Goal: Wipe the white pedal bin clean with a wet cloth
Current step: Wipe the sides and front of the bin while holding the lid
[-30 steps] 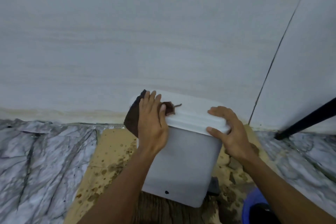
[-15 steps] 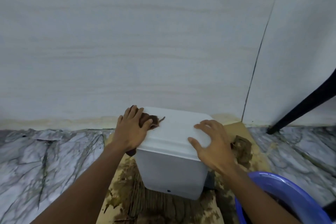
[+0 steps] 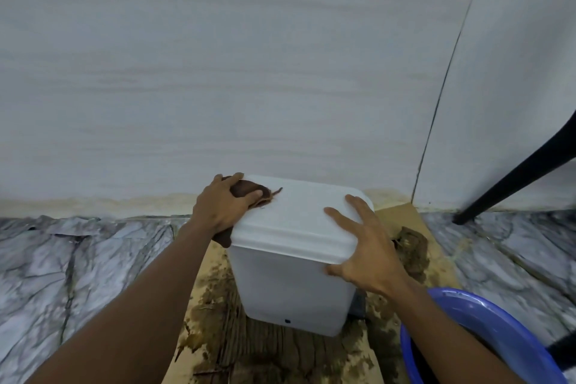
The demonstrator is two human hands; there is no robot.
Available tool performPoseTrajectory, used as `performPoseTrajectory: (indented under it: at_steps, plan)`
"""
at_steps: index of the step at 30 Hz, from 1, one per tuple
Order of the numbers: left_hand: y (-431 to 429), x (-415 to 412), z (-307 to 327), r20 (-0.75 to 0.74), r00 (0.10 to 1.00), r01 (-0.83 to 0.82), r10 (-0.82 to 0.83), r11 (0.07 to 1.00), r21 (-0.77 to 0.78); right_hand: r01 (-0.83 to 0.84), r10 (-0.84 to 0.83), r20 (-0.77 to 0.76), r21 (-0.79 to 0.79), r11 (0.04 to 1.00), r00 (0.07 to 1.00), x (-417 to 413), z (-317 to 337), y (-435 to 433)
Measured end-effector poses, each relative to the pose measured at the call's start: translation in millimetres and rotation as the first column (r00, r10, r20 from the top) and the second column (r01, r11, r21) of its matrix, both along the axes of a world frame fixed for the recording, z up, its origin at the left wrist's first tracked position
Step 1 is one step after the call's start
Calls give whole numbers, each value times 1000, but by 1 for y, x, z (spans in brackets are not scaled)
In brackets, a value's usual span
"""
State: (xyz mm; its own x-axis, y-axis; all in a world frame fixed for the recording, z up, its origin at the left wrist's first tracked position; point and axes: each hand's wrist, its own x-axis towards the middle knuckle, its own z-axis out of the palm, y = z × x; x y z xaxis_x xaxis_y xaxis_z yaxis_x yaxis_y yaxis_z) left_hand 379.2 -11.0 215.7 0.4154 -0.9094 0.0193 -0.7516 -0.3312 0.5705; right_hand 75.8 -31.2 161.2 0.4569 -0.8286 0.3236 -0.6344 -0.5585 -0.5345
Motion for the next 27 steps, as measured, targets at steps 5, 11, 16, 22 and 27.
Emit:
performPoseTrajectory:
  at_steps: [5,11,16,22,27]
  plan:
    - [2,-3,-2,-64,997,-30,30,1000,-3,-55,65,142,-73,996,988,-1,-14,-10]
    - [36,-36,-8,-128,952,-282,278,959,-16,-281,292,70,-137,950,954,-19,4,-62]
    - [75,-90,-10,-87,952,-297,293,954,-41,-332,294,-215,-169,928,931,-27,22,-97]
    - [55,-81,0,319,941,75,-109,990,118,-170,179,-276,56,984,944,-8,37,-26]
    - [32,-64,12,224,882,376,-414,906,195,297,-310,156,97,950,938,23,21,42]
